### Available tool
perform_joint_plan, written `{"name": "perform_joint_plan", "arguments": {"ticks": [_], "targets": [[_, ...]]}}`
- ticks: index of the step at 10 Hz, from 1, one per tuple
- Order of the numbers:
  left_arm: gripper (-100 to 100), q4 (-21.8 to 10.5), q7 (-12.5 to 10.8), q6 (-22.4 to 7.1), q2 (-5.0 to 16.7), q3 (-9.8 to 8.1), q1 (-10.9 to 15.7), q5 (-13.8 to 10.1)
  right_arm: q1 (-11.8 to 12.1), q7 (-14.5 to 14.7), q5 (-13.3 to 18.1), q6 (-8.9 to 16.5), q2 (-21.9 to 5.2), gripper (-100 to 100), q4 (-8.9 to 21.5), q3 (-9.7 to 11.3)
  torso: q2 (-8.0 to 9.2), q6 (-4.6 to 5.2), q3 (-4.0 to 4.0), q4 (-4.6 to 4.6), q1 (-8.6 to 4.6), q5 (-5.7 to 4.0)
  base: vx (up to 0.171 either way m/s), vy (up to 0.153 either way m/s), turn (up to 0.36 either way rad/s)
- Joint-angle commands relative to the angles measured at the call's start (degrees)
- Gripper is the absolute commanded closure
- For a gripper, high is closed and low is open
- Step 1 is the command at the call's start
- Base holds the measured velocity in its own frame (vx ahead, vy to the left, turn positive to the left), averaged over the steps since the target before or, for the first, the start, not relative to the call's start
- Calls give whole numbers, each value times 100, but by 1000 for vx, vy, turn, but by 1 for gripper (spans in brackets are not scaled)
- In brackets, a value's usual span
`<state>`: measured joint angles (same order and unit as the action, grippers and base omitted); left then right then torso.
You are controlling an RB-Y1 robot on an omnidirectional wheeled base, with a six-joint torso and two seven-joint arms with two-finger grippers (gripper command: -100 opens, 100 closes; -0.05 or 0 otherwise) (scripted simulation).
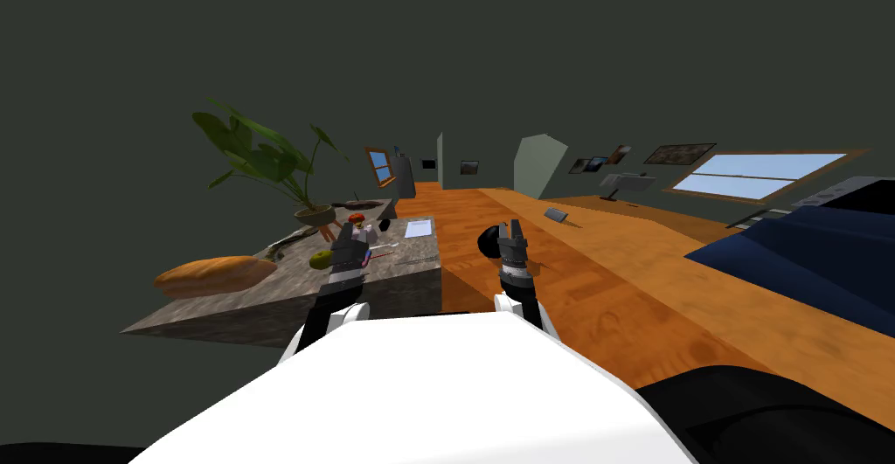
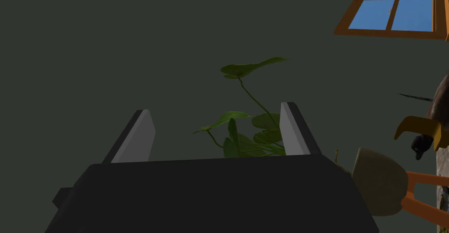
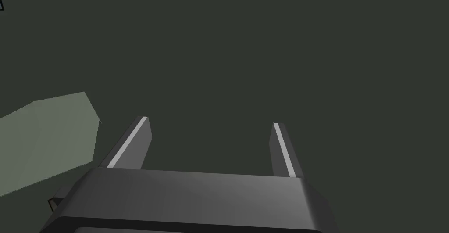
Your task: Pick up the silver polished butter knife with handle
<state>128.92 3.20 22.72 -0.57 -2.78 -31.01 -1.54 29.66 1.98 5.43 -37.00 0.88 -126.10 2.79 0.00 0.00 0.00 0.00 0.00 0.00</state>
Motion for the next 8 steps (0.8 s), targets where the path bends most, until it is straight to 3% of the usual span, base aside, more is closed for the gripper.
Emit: {"name": "perform_joint_plan", "arguments": {"ticks": [1,5,7,8], "targets": [[-100,1,10,-64,208,-21,-47,-7,0,0,0,0,0,0,0,0,0,0,0,0,0,0,10,-32,49],[-100,29,75,-458,728,-161,-325,-50,1,0,0,0,1,0,0,1,-16,-2,-9,-3,-46,-10,37,-113,110],[-100,68,130,-776,909,-284,-544,-81,1,0,0,0,2,0,0,2,-12,0,-7,-3,-69,-15,36,-208,159],[-100,68,130,-776,909,-284,-544,-81,1,0,0,0,2,0,0,2,-17,-2,-10,-4,-82,-18,22,-149,67]]}}
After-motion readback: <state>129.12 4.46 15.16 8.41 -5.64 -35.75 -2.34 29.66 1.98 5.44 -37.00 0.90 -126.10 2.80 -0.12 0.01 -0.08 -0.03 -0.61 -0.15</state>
